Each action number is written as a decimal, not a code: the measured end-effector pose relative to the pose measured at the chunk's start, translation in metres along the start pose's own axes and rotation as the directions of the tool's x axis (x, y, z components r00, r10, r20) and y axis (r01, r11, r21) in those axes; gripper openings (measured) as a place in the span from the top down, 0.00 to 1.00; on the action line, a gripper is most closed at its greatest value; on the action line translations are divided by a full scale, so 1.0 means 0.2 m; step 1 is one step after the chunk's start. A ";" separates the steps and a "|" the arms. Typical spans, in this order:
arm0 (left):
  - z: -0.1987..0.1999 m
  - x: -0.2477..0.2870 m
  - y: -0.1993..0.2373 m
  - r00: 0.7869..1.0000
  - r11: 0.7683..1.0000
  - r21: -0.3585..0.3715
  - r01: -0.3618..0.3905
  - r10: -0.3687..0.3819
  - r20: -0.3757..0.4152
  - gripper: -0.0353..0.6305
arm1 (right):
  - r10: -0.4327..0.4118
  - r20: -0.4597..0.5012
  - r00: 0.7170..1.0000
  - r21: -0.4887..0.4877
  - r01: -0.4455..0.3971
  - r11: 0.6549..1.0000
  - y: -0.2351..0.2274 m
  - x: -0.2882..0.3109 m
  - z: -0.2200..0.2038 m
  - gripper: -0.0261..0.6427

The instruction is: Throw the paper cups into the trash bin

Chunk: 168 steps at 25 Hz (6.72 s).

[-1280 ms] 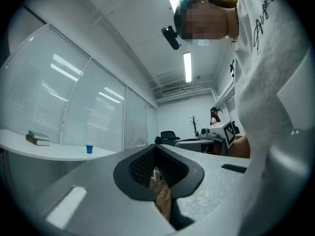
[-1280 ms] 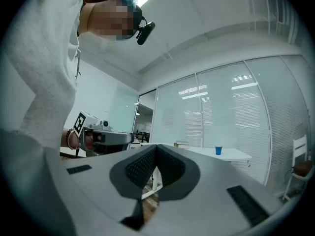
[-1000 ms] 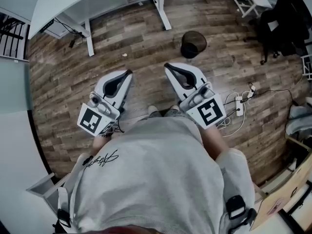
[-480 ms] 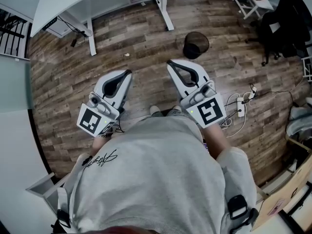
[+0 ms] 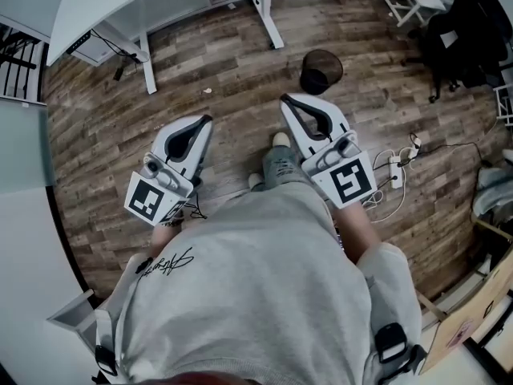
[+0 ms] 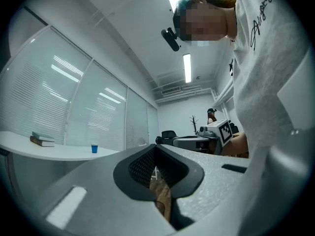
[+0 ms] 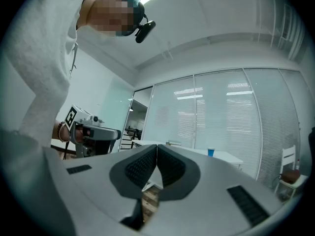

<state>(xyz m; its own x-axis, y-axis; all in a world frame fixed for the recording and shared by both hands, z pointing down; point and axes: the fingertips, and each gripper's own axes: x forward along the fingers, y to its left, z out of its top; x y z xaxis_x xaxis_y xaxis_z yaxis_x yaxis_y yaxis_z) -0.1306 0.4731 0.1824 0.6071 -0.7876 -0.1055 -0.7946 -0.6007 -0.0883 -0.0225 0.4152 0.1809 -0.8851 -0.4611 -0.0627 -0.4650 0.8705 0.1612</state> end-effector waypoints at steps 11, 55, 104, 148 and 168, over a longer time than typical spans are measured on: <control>-0.04 0.07 0.15 0.999 0.999 0.015 -0.042 0.042 -0.011 0.95 | 0.012 0.029 1.000 0.032 -0.013 0.999 -0.12 0.14 -0.05 0.94; -0.13 1.16 1.16 0.994 0.993 0.042 -0.108 0.107 0.025 0.95 | 0.160 0.040 0.986 -0.027 -0.159 0.987 -1.28 1.01 -0.20 0.94; -0.29 1.47 1.78 0.995 0.995 0.010 -0.098 0.098 -0.019 0.95 | 0.131 0.002 0.991 0.069 -0.130 0.989 -1.73 1.58 -0.42 0.94; -0.33 1.99 2.72 1.000 0.999 -0.038 0.017 -0.017 0.001 0.95 | -0.053 -0.096 0.994 0.004 0.053 0.999 -2.43 2.25 -0.56 0.94; -0.34 2.00 2.77 0.993 0.992 -0.040 -0.119 0.118 -0.028 0.95 | 0.141 -0.273 0.952 0.075 -0.126 0.989 -2.48 2.48 -0.81 0.53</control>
<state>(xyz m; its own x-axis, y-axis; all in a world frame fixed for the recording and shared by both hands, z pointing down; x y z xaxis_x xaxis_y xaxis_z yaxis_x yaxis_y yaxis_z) -0.3284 -0.1843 0.1593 0.5084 -0.8567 -0.0877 -0.8610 -0.5074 -0.0350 -0.2281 -0.2730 0.2286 -0.9026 -0.3625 0.2321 -0.3503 0.9320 0.0934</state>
